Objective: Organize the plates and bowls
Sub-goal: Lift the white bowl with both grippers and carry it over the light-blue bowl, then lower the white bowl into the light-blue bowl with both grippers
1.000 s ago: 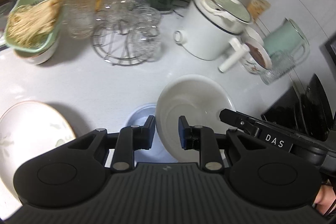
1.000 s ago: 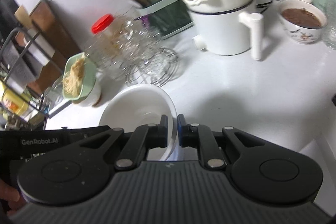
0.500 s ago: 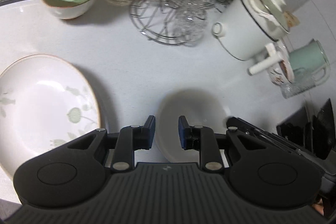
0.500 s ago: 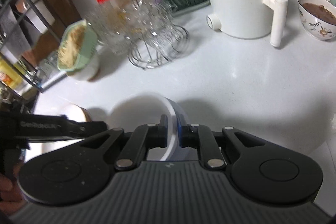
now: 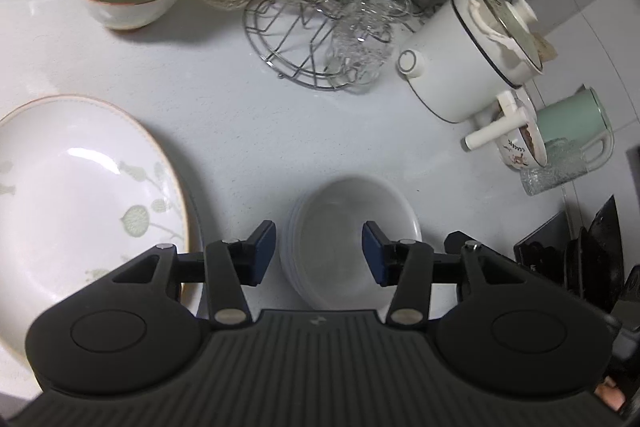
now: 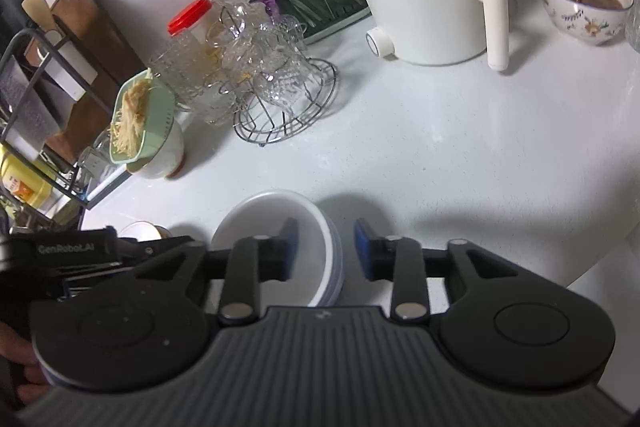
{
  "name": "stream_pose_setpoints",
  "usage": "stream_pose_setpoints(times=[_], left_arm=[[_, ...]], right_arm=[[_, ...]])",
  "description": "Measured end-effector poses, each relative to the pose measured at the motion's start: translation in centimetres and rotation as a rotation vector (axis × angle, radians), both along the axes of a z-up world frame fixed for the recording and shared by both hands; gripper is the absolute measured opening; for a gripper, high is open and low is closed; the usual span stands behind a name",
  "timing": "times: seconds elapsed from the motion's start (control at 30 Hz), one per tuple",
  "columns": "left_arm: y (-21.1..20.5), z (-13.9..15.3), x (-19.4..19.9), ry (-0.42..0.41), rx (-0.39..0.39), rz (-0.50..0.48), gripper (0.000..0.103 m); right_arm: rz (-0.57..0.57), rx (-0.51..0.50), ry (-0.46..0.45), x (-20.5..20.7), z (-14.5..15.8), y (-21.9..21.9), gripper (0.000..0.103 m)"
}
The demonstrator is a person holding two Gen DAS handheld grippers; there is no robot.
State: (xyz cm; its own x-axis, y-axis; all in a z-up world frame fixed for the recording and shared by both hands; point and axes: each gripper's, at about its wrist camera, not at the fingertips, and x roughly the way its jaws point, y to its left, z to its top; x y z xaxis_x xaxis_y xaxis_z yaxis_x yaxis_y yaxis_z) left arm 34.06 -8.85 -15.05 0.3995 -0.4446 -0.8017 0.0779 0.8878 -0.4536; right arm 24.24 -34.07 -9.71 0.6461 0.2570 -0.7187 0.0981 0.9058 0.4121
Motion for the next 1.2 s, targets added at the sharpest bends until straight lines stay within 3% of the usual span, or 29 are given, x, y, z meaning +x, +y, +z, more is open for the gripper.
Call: stream_pose_setpoints(times=[0.27,0.6,0.83,1.0,1.2], left_arm=[[-0.9,-1.3,-0.1,-0.027,0.039,-0.013,0.053],[-1.5,-3.2,0.5,0.009,0.062,-0.030,0.052],[-2.2,-4.7,0.5,0.040,0.068,-0.031,0.042],[-2.5,-5.2,0.3,0.047,0.077,-0.048,0.027],[-2.4,-4.4,-0.4,0.040,0.080,-0.066,0.025]], right_arm=[[0.017,0.119,0.080,0.6,-3.0,-0.3,0.043],[0.026,0.147,0.127,1.9,-5.2,0.1,0.041],[0.028,0.163,0.143,2.2,-6.0,0.4,0.030],[0.031,0.135,0.151,1.9,-6.1,1.0,0.026],[0.019,0.112,0.148,1.1,-5.5,1.3,0.025]])
